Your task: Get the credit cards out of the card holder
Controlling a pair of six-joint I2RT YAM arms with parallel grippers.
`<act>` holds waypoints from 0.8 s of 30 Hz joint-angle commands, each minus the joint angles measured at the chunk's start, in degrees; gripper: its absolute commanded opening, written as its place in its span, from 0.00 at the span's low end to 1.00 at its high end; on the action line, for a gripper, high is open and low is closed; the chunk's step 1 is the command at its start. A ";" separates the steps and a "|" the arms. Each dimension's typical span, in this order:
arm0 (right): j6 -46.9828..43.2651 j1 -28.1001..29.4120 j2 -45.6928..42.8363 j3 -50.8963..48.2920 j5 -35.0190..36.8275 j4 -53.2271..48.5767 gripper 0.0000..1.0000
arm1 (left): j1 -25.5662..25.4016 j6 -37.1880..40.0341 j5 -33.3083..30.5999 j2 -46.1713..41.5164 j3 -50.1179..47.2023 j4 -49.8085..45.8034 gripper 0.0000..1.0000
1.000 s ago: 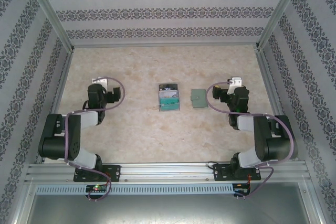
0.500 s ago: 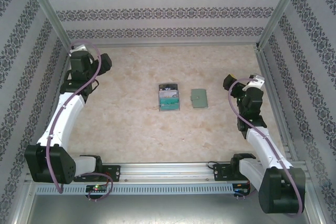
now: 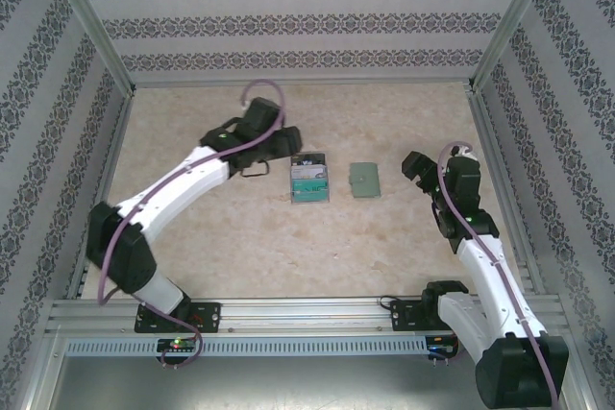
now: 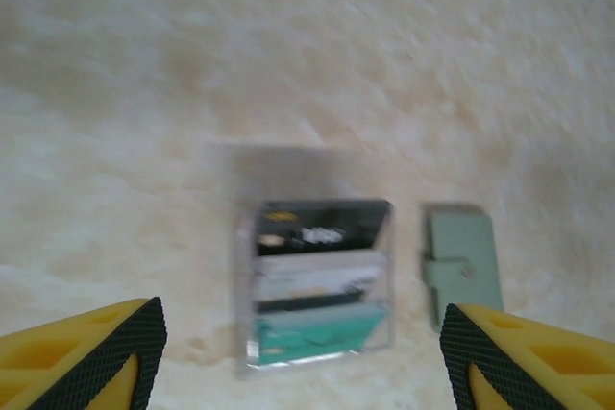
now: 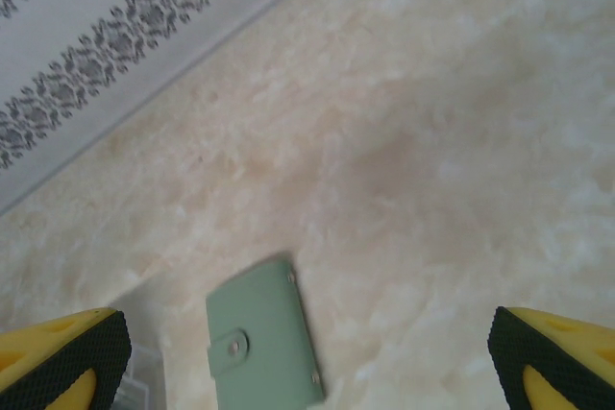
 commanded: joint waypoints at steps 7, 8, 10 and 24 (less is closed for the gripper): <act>0.78 0.85 -4.29 2.15 2.08 -11.78 0.98 | -13.45 -1.74 0.01 23.42 24.52 -11.87 0.61; 0.81 0.81 -4.64 2.44 2.87 -12.62 0.98 | -14.19 -1.40 0.42 26.27 28.25 -13.39 0.61; 1.08 0.85 -5.57 2.53 3.74 -13.59 0.98 | -15.16 -0.60 0.48 31.19 33.79 -15.89 0.56; 1.28 0.85 -9.80 2.65 2.79 -17.28 0.98 | -16.13 3.00 -2.36 50.42 54.70 -21.79 0.44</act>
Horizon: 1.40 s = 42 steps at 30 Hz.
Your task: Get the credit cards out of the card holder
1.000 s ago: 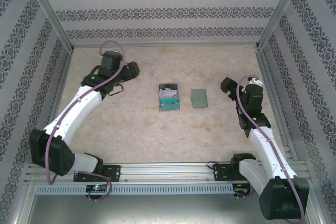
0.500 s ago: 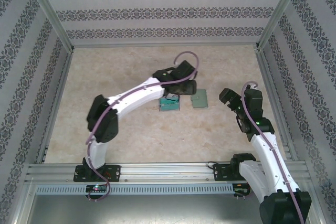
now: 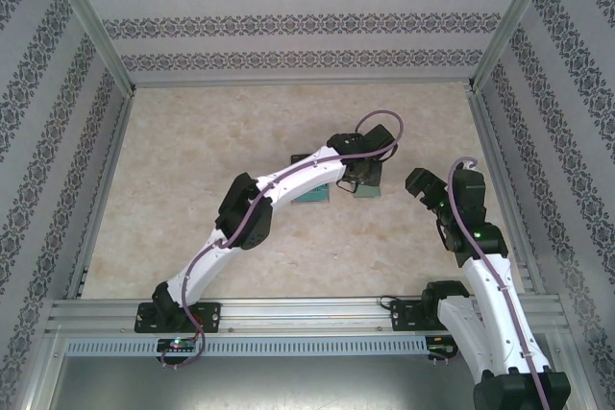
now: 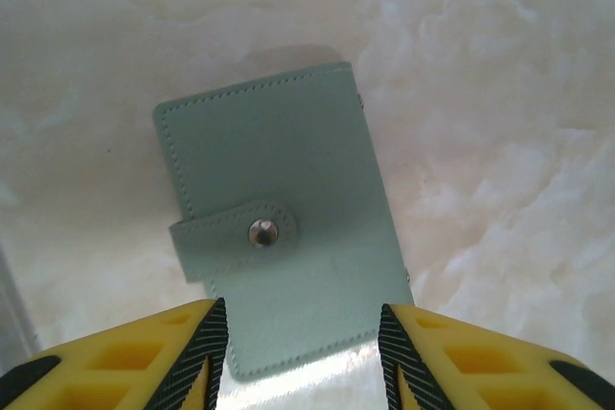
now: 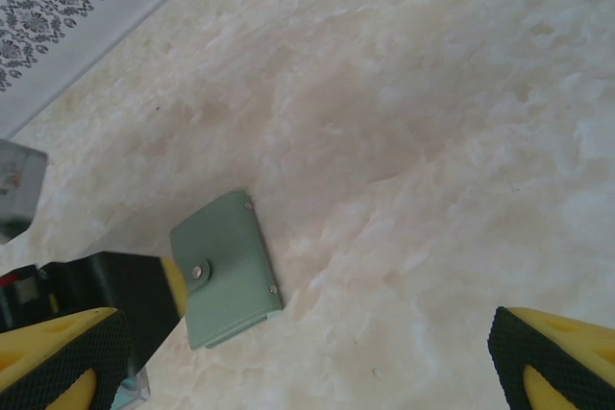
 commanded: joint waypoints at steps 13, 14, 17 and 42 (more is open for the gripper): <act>0.07 0.60 -2.24 0.96 0.72 -2.33 0.98 | -0.42 5.69 -7.99 7.14 5.88 -3.90 0.52; 0.07 0.57 -2.29 0.87 0.81 -2.24 0.98 | -0.43 5.80 -7.67 7.39 6.04 -3.71 0.53; 0.21 0.57 -2.39 0.57 0.74 -2.26 0.98 | -0.45 5.94 -7.01 7.79 6.06 -3.25 0.54; 1.29 0.57 -2.70 -1.02 -1.02 -1.25 0.98 | -0.46 10.35 -9.73 9.33 8.58 -8.40 0.03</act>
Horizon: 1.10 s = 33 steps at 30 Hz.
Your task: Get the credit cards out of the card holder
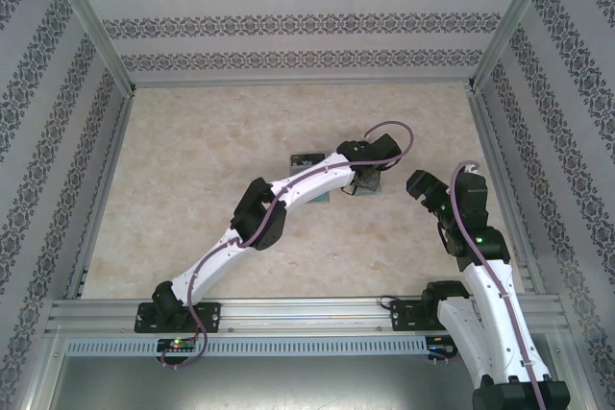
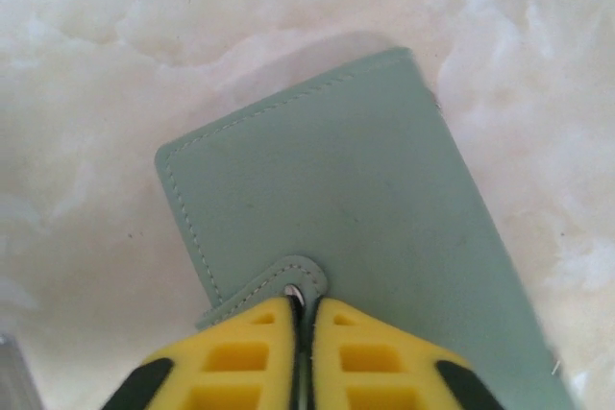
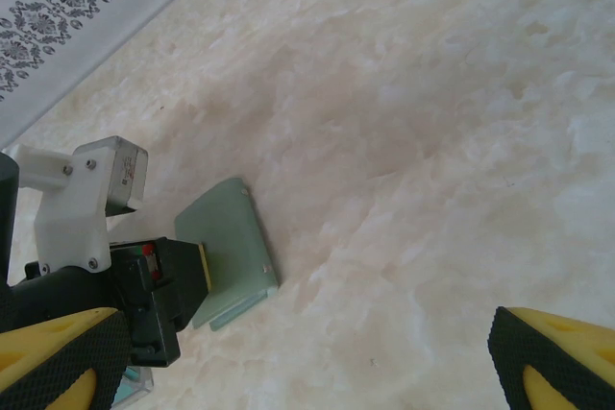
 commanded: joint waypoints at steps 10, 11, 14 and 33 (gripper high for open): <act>1.51 1.50 2.04 -1.32 -2.18 2.54 0.98 | -2.49 0.13 1.09 -14.23 -14.32 0.44 0.00; 1.50 1.71 2.39 -1.35 -2.41 2.83 0.98 | -2.88 -0.20 1.09 -16.22 -16.61 1.09 0.00; 1.52 2.53 3.56 -1.58 -3.60 4.04 0.98 | -3.77 -1.08 1.04 -22.55 -25.28 4.26 0.00; 4.10 32.12 19.64 -1.04 -11.52 14.54 0.86 | -8.99 -7.60 -0.04 -61.90 -85.55 26.12 0.00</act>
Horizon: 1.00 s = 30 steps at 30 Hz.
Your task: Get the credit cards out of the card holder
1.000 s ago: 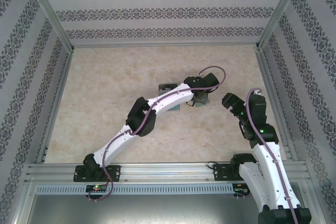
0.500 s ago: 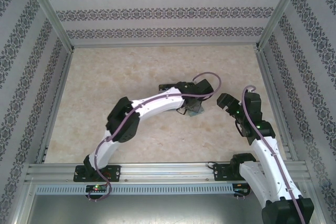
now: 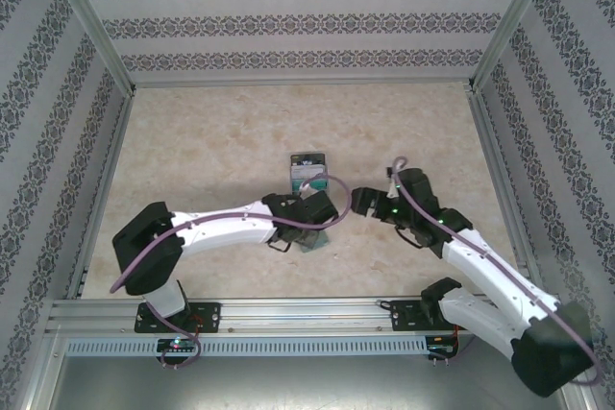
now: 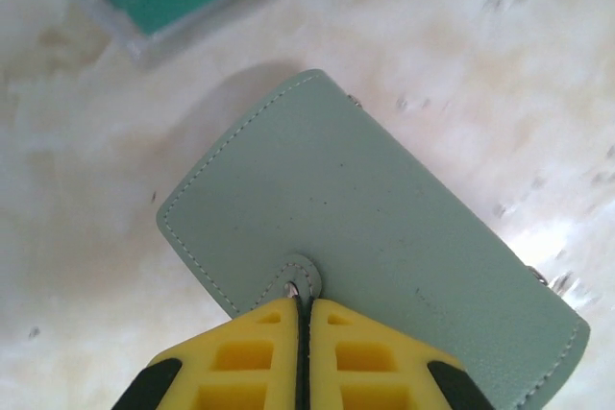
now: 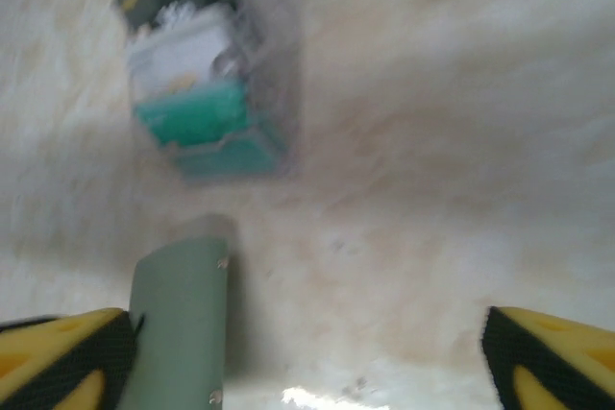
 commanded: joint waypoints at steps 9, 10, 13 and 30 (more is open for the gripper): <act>15.89 13.92 14.26 -3.16 -6.44 21.80 0.13 | -0.96 0.12 -2.19 -8.31 -12.22 11.98 0.00; 16.67 14.30 15.87 -3.01 -7.77 23.67 0.09 | -0.93 0.11 -2.13 -7.89 -12.31 12.20 0.00; 19.26 14.65 19.99 -3.13 -10.43 27.92 0.00 | -0.95 0.13 -1.96 -7.86 -12.93 13.27 0.00; 22.07 14.44 41.42 -2.80 -21.75 36.70 0.00 | -0.44 -2.83 -1.94 -12.90 -13.58 15.49 0.00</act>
